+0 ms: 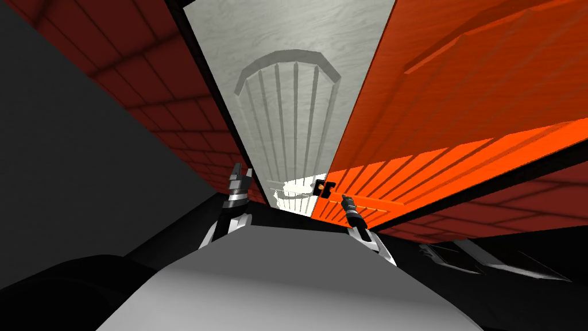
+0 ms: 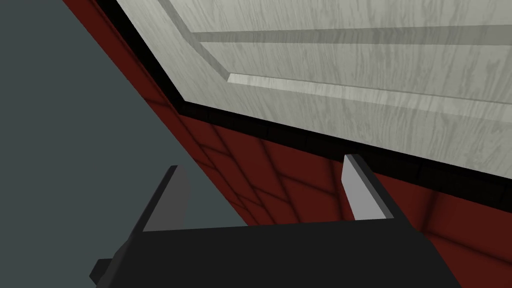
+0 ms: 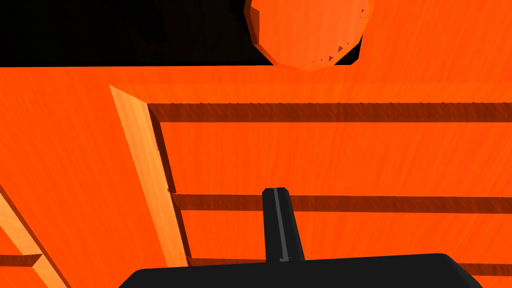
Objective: Pull the door open
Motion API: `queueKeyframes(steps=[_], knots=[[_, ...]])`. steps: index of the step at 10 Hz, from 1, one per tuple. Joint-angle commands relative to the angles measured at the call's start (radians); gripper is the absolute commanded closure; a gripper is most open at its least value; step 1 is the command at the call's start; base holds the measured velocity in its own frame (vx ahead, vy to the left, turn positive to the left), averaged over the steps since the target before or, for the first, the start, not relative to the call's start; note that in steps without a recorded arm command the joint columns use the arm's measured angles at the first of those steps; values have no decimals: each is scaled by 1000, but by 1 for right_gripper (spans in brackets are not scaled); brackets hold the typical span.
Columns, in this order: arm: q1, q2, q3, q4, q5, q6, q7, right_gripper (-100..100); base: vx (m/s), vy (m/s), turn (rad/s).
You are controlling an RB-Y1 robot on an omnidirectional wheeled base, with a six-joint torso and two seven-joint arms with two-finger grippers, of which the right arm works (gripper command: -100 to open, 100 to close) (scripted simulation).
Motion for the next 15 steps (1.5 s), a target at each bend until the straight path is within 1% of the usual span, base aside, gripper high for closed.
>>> queueKeyframes(steps=[1, 3, 5, 6, 7, 10, 11, 13, 15], knots=[[13, -3, 1, -8, 1, -2, -7, -100, -202, -5, -48], [25, -2, 14, -25, 5, -8, -17, -100, -189, 87, 34], [32, 2, 39, -48, 12, -17, -29, -100, -177, 113, 60], [32, 2, 30, -43, 10, -12, -24, -100, -73, 65, 9], [44, -8, 3, -32, 6, -4, -22, -100, -42, -4, -120], [58, -24, -43, -11, -2, 13, -15, -100, -15, -52, -141], [53, -27, -58, -2, -5, 20, -10, -100, 108, -84, -80], [41, -23, -53, -2, -4, 21, -7, -100, 170, -40, 38], [20, -13, -33, -7, -2, 18, -5, -100, 189, 23, 108]])
